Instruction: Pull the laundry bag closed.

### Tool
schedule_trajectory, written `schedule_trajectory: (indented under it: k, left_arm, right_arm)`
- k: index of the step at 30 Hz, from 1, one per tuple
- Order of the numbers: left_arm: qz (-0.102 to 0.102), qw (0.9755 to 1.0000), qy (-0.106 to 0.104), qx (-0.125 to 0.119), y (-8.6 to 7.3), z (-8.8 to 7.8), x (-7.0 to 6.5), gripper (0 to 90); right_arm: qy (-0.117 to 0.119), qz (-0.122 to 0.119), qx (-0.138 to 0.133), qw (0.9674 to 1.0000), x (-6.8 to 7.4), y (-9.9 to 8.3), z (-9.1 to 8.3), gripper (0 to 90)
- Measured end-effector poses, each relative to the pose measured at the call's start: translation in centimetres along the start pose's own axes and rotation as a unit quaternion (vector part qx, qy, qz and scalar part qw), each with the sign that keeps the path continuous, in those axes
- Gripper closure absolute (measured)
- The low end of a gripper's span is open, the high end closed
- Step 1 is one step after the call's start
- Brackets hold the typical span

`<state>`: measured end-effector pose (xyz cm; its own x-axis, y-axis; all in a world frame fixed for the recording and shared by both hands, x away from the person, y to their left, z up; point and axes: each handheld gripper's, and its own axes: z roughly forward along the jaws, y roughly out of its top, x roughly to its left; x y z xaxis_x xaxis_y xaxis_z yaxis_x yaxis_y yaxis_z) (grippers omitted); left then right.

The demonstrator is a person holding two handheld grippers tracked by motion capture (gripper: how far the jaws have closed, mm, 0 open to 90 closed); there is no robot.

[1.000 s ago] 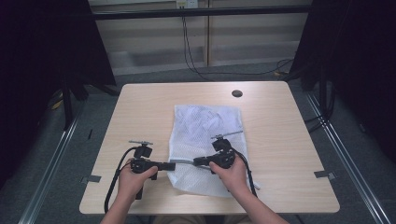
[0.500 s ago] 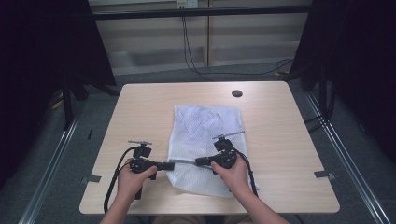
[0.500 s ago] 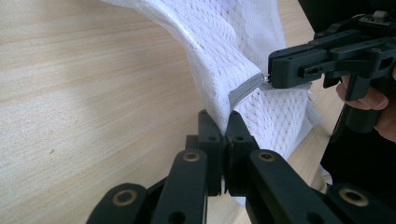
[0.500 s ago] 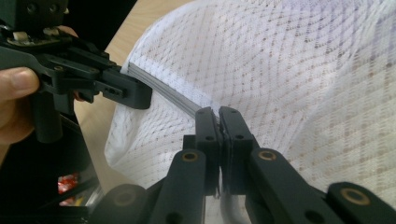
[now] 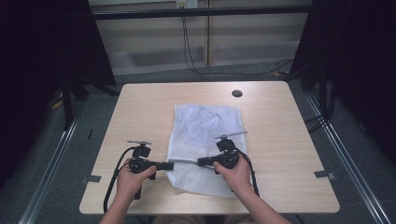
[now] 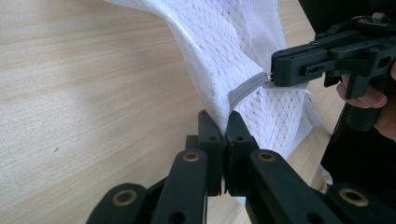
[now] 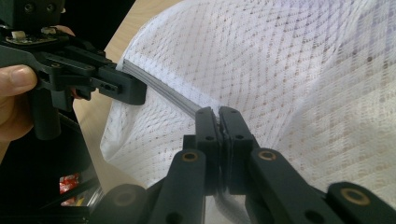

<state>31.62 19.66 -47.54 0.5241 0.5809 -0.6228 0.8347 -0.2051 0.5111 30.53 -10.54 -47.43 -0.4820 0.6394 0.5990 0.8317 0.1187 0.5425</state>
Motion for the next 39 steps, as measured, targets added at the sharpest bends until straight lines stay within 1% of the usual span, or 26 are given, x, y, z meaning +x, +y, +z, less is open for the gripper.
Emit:
schedule_trajectory:
  k: [7,8,10,11,13,14,18,22,25,26,29,30,32,33,35,37,39]
  left_arm:
    - [0.000,1.0000,0.003,0.000,0.0,0.0,0.0,88.0]
    - [0.000,1.0000,0.005,-0.001,0.0,-0.1,0.1,88.0]
    - [0.001,1.0000,0.002,0.001,0.0,-0.1,0.1,88.0]
    - [0.000,1.0000,0.005,-0.002,-0.1,-0.1,0.1,88.0]
    - [0.002,1.0000,0.003,0.002,-0.1,0.0,0.1,88.0]
    - [0.000,1.0000,0.003,0.000,-0.1,0.0,0.1,88.0]
    - [-0.003,1.0000,0.002,-0.001,0.0,0.0,0.1,88.0]
    - [0.001,1.0000,0.004,0.002,-0.1,0.0,0.1,88.0]
    - [-0.001,1.0000,0.002,0.002,-0.1,0.0,0.1,88.0]
    - [-0.004,1.0000,0.001,0.001,-0.1,0.0,0.1,88.0]
    - [-0.002,1.0000,0.002,0.004,-0.1,0.0,0.1,88.0]
    - [-0.005,1.0000,0.001,0.001,-0.1,0.0,0.1,88.0]
    - [-0.004,1.0000,0.008,0.000,-0.1,-0.1,0.1,88.0]
    - [-0.004,1.0000,0.006,0.002,0.0,-0.2,0.2,88.0]
    - [-0.009,1.0000,0.003,-0.001,-0.1,-0.2,0.3,88.0]
    - [-0.004,1.0000,0.004,0.002,-0.1,-0.1,0.3,88.0]
    - [-0.011,0.9999,0.001,0.000,-0.1,-0.1,0.3,88.0]
  right_arm:
    - [0.001,0.000,0.001,1.0000,0.0,0.0,-0.1,87.0]
    - [-0.004,-0.002,0.002,1.0000,0.0,0.0,-0.1,87.0]
    - [-0.002,0.001,0.001,1.0000,-0.2,-0.1,-0.2,87.1]
    - [-0.003,0.001,0.000,1.0000,-0.2,-0.1,-0.3,87.1]
    - [-0.007,0.001,0.001,1.0000,-0.3,-0.1,-0.4,87.1]
    - [-0.005,0.004,0.000,1.0000,-0.3,-0.1,-0.4,87.1]
    - [-0.002,0.002,0.001,1.0000,-0.3,-0.1,-0.5,87.0]
    - [0.000,0.002,0.003,1.0000,-0.3,-0.1,-0.5,87.1]
    - [0.001,0.003,0.004,1.0000,-0.3,-0.1,-0.6,87.0]
    - [0.001,0.002,0.004,1.0000,-0.3,-0.1,-0.6,87.0]
    - [0.002,0.001,0.004,1.0000,-0.3,-0.1,-0.6,87.1]
    - [0.003,0.001,0.004,1.0000,-0.3,-0.1,-0.6,87.1]
    - [-0.002,0.000,0.005,1.0000,-0.3,-0.1,-0.7,87.1]
    - [-0.003,-0.002,0.006,1.0000,-0.3,-0.1,-0.7,87.1]
    - [-0.003,0.003,0.005,1.0000,-0.5,-0.2,-0.9,87.1]
    - [-0.002,0.004,0.004,1.0000,-0.6,-0.2,-1.0,87.0]
    - [-0.002,0.005,0.004,1.0000,-0.6,-0.1,-1.1,87.0]
